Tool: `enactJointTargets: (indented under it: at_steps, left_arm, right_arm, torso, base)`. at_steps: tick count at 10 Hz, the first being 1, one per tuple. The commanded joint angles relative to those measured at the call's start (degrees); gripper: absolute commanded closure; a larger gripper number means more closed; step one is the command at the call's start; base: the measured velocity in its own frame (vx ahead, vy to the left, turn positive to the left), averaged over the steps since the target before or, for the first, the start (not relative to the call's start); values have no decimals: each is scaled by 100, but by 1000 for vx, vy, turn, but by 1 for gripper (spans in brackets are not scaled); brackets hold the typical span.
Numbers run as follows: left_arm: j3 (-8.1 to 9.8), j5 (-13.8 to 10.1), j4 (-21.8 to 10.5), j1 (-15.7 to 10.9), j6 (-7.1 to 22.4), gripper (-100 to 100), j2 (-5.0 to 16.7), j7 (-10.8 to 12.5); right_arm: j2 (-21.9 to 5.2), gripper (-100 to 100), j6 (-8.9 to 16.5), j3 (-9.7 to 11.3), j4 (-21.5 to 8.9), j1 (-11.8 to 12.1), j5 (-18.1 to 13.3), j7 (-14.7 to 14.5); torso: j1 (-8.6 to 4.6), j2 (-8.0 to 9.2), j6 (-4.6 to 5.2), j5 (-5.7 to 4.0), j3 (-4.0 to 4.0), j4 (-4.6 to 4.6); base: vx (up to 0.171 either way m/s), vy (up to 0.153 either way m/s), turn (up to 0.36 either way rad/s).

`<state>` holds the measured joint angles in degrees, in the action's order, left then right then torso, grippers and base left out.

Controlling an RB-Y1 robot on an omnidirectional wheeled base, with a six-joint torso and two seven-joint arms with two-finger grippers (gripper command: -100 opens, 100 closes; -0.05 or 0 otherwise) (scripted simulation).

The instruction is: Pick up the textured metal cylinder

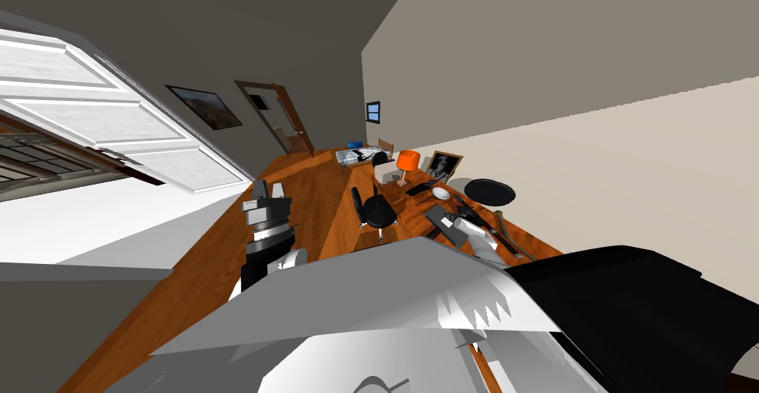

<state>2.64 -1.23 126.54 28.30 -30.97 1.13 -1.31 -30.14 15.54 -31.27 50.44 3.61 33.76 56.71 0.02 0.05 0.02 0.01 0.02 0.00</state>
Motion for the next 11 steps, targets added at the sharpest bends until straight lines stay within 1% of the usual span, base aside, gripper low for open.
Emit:
enactJointTargets:
  at_steps: [1,3,4,9,10,11]
  left_arm:
    - [0,0,0,0,0,0,0,0]
    - [0,0,0,0,0,0,0,0]
    - [0,0,0,0,0,0,0,0]
    - [0,0,0,0,0,0,0,0]
    - [0,0,0,0,0,0,0,0]
    - [0,0,0,0,0,0,0,0]
  right_arm:
    - [0,-100,0,0,0,0,0,0]
    - [0,-100,0,0,0,0,0,0]
    - [55,-100,191,-56,-66,65,106,190]
    - [144,-100,546,-169,-167,187,310,557]
    - [185,-100,723,-227,-214,248,414,743]
    - [185,-100,723,-227,-214,248,414,743]
  torso:
    - [0,0,0,0,0,0]
    - [-4,-1,-1,-1,-1,0]
    - [-1,-1,0,0,0,0]
    - [-5,-1,0,-1,0,0]
    - [-5,-1,-1,-1,0,0]
    - [-4,0,1,-2,0,0]
  base:
    - [0,0,0]
    - [1,-4,13]
    - [3,-10,29]
    - [3,-10,28]
    - [3,-9,25]
    - [2,-6,17]
